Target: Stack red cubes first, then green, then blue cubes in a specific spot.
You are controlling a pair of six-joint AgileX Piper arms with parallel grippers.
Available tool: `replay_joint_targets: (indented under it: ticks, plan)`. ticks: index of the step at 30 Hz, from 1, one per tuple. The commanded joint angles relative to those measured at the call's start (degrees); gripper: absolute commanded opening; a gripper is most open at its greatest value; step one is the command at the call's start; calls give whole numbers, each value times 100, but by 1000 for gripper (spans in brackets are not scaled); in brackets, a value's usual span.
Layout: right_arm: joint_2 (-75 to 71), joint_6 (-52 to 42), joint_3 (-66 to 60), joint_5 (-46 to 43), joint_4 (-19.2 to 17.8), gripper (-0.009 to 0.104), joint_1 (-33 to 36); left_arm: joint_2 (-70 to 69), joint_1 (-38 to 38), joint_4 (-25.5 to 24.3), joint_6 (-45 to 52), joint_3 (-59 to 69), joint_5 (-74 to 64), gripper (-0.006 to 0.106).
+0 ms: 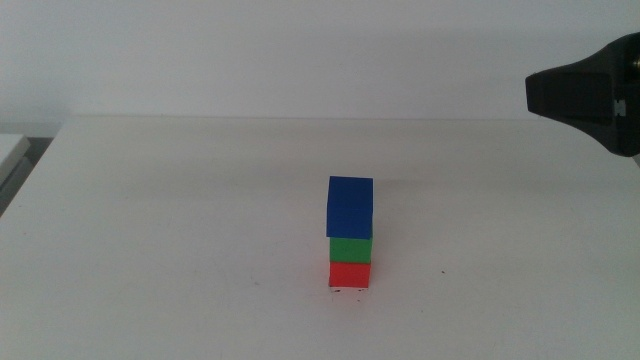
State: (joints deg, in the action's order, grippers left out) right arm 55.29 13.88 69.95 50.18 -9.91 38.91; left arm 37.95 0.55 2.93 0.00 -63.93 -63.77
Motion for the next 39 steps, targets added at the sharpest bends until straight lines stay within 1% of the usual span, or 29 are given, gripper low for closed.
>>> replay_joint_targets:
  ticks: [1,5,7,8,9,13,15,16,18,22,24,26,28,31,34,39]
  plan:
    - [-14,-21,-24,-53,-46,93,-33,-39,-4,51,0,52,233,94]
    - [-14,-21,-146,-176,-45,93,-33,-87,-4,51,0,367,921,94]
    - [-121,-21,-495,-741,-2,93,-46,-195,-4,51,0,793,1578,94]
    - [-213,-21,-700,-1139,12,93,-87,-262,-4,51,0,1050,1927,94]
    - [-314,-21,-997,-1758,69,93,-147,-368,-4,51,0,1328,2282,94]
    - [-704,-21,-2252,-4515,384,93,-586,-960,-4,51,0,2417,3444,94]
    - [-917,-21,-2898,-5457,764,93,-849,-1284,-4,51,0,2908,3751,94]
    - [-1066,-21,-3190,-5600,958,93,-1008,-1477,-4,51,0,3156,3820,94]
    - [-1410,-21,-3658,-5600,1080,93,-1334,-1828,-4,51,0,3550,3832,94]
    - [-2325,-21,-4629,-5600,1080,93,-1799,-2620,-4,51,0,4256,3832,94]
    - [-2834,-21,-5010,-5492,991,93,-2049,-2939,-4,51,0,4526,3904,94]
    - [-3331,-21,-5321,-5168,662,93,-2363,-3209,-4,51,0,4780,3915,94]
    - [-3808,-21,-5649,-4829,470,93,-2731,-3484,-4,51,0,5052,3919,94]
    - [-4421,-21,-6079,-4555,441,93,-3261,-3795,-4,51,0,5485,4004,94]
    - [-4922,-21,-6508,-4494,471,93,-3679,-3795,-4,51,0,5917,4461,94]
    - [-5529,128,-6995,-4494,471,93,-3891,-3795,-4,51,0,6393,5260,94]
